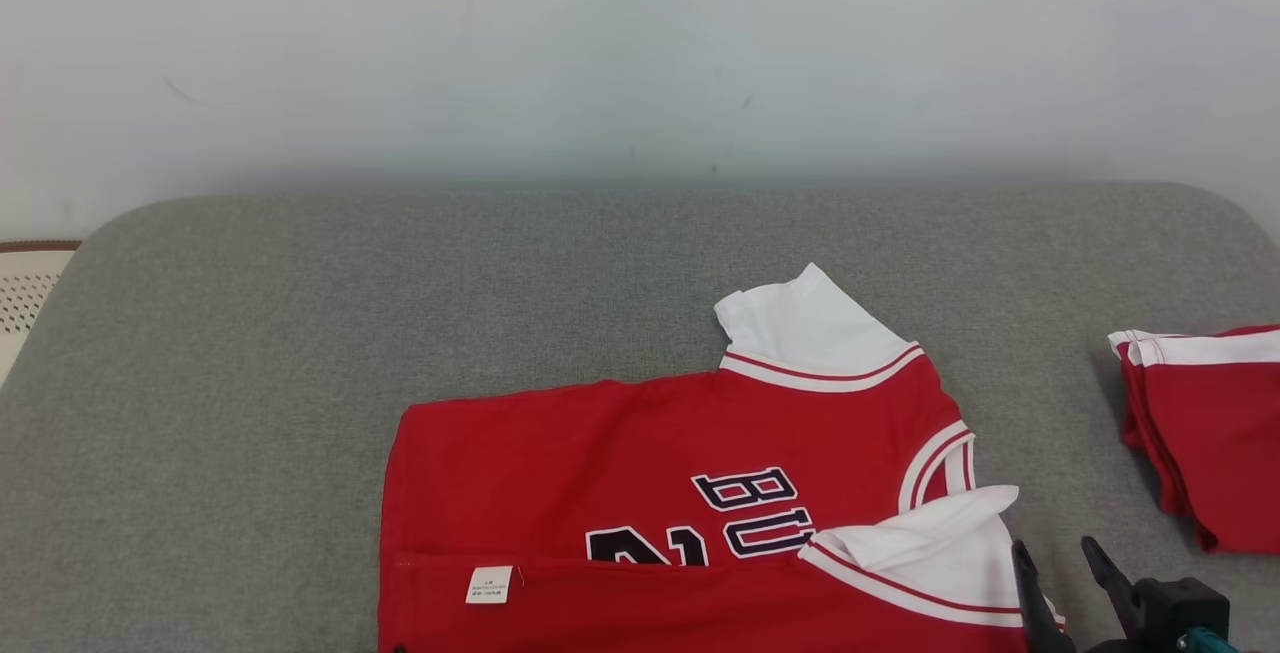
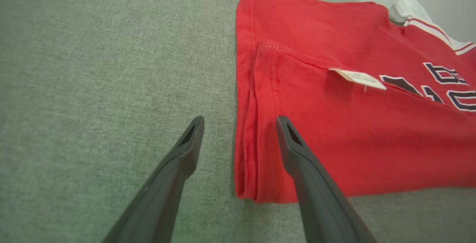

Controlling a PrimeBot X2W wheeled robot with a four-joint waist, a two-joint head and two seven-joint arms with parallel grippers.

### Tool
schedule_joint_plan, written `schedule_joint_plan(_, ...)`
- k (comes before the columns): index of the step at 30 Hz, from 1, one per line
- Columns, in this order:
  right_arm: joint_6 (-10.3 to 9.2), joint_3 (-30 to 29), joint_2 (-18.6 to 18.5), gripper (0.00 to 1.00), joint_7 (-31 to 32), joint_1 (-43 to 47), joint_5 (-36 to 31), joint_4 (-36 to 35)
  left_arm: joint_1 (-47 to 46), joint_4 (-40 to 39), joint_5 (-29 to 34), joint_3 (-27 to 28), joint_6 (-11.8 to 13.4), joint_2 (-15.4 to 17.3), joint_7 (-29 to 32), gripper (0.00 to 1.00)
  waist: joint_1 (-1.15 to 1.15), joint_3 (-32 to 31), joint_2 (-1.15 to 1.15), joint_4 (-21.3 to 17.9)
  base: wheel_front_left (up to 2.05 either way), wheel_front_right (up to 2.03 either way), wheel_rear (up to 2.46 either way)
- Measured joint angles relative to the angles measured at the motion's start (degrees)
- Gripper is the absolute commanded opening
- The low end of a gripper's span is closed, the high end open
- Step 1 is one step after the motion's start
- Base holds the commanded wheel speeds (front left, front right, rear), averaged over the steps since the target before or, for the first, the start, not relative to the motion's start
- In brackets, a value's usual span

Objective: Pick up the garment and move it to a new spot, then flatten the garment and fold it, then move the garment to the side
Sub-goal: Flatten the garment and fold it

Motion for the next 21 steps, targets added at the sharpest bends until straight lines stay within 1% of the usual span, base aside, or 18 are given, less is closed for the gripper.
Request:
schedule_joint_plan(4,0.00,0.4,0.7,1.00,0.0,0.5,-1.9,-4.3,0.2,-2.1,0.5,-0.2,1.3,0.0,0.0,1.00,0.00,0.1,0.00,0.3,0.00,0.00,0.00)
schedule_joint_plan(7,0.00,3.3,1.0,1.00,0.0,1.6,-1.5,-5.7,0.3,-2.7,0.6,-0.5,1.5,0.0,0.0,1.00,0.00,0.1,0.00,0.5,0.00,0.00,0.00)
schedule_joint_plan(11,0.00,7.4,0.8,1.00,0.0,2.4,-0.2,-5.7,0.4,-3.1,0.6,-0.8,1.5,0.0,0.0,1.00,0.00,0.0,0.00,0.8,0.00,0.00,0.00)
schedule_joint_plan(21,0.00,14.0,0.8,1.00,0.0,0.7,2.1,-3.7,0.5,-3.2,0.6,-1.5,1.5,0.0,0.0,1.00,0.01,0.4,0.00,1.9,0.00,0.00,0.00)
